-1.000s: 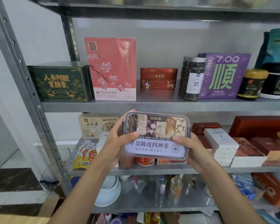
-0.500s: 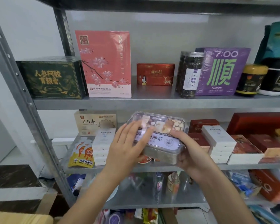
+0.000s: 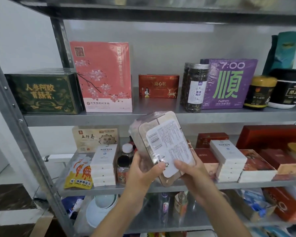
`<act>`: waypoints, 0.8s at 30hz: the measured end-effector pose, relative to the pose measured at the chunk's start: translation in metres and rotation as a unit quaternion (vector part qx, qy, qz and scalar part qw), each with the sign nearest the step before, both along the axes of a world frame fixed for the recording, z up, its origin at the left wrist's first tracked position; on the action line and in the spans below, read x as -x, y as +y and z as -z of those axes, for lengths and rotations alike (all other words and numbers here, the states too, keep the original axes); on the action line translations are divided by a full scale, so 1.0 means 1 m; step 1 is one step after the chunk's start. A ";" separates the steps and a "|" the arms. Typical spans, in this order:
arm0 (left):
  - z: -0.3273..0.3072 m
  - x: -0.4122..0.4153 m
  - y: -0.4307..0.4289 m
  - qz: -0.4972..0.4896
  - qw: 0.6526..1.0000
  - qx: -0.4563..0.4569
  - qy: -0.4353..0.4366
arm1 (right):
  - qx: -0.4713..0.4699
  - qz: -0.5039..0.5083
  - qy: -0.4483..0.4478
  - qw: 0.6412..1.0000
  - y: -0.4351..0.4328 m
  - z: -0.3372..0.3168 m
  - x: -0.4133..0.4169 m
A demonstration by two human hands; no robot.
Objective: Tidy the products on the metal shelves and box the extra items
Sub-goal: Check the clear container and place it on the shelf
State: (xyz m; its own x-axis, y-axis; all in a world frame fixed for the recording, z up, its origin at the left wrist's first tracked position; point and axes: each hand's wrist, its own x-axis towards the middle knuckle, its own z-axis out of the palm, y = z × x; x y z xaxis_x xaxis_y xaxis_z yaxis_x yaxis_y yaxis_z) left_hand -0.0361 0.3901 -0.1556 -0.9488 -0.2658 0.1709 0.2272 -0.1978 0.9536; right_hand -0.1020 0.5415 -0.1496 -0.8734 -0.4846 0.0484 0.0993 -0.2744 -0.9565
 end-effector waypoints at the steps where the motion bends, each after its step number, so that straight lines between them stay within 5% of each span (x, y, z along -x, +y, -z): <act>1: -0.002 0.001 0.000 0.005 1.000 0.006 -0.008 | 0.015 0.019 0.002 1.000 0.001 0.000 0.003; 7: -0.034 0.011 -0.049 -0.043 0.998 -0.036 0.025 | -0.008 0.053 0.032 0.998 0.028 -0.017 0.023; 13: -0.034 0.021 -0.051 0.137 0.981 0.072 -0.118 | -0.074 -0.006 0.058 0.996 0.030 -0.037 0.039; 19: -0.024 0.026 -0.043 0.084 0.984 -0.073 -0.138 | -0.201 0.015 0.055 0.978 0.021 -0.051 0.042; 24: -0.035 0.024 -0.042 0.087 0.962 -0.170 -0.196 | -0.046 0.003 -0.080 0.996 0.018 -0.031 0.034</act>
State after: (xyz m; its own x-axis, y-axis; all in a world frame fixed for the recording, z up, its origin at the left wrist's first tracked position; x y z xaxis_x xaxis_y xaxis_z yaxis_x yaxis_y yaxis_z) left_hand -0.0602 0.3483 -0.1208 -0.9577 -0.0735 -0.2781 -0.2021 -0.5160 0.8324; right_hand -0.1362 0.5596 -0.1182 -0.8691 -0.4760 -0.1349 0.2504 -0.1880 -0.9497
